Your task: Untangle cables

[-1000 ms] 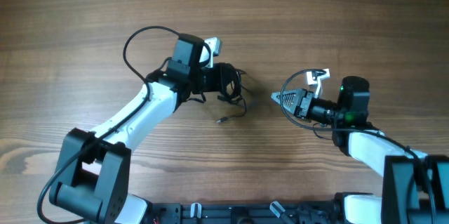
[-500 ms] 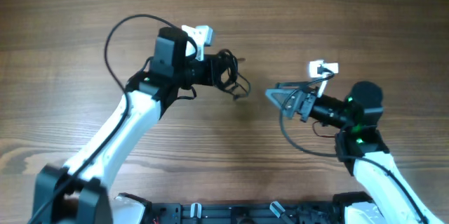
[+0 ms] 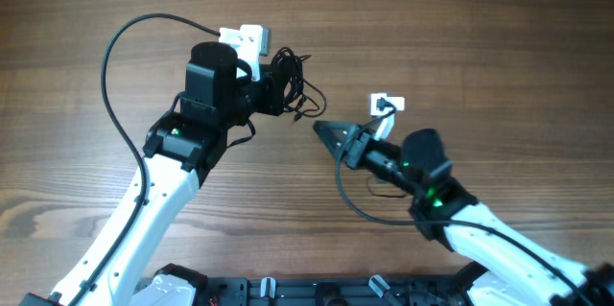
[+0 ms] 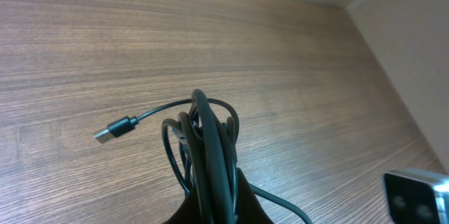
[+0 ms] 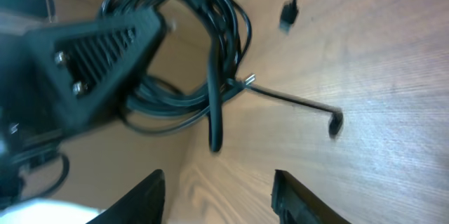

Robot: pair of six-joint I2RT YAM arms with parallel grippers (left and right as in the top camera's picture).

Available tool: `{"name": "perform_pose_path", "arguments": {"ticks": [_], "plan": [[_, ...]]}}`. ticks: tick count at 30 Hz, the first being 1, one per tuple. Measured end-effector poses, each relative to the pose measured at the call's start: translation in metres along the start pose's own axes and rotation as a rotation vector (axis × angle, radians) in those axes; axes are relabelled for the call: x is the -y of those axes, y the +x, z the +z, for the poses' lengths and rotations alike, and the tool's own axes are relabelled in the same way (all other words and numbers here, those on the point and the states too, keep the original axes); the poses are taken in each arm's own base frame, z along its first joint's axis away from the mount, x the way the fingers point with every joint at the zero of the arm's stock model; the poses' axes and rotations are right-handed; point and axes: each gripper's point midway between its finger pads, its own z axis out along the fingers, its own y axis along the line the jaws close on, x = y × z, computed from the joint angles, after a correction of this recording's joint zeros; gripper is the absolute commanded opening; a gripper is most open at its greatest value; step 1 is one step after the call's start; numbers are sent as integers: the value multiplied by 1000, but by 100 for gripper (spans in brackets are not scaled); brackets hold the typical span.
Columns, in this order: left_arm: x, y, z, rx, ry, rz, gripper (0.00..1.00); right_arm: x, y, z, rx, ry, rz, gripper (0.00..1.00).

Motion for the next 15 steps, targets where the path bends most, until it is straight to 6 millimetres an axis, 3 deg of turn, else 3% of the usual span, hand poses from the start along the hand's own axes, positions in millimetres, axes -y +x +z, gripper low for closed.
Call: {"name": "perform_pose_path", "arguments": {"ticks": [5,8,10,15], "plan": [[-2,2,0,-7,-10,-3,4,4,-4,18,66,24,68,48],[-3,3,0,-13,-15,-5,4,22,-8,36,68,126,138,35],[-4,5,0,-21,-19,-8,4,28,-12,42,79,171,154,31],[-10,5,-5,-23,-33,-22,4,58,-14,39,104,340,183,22]]}}
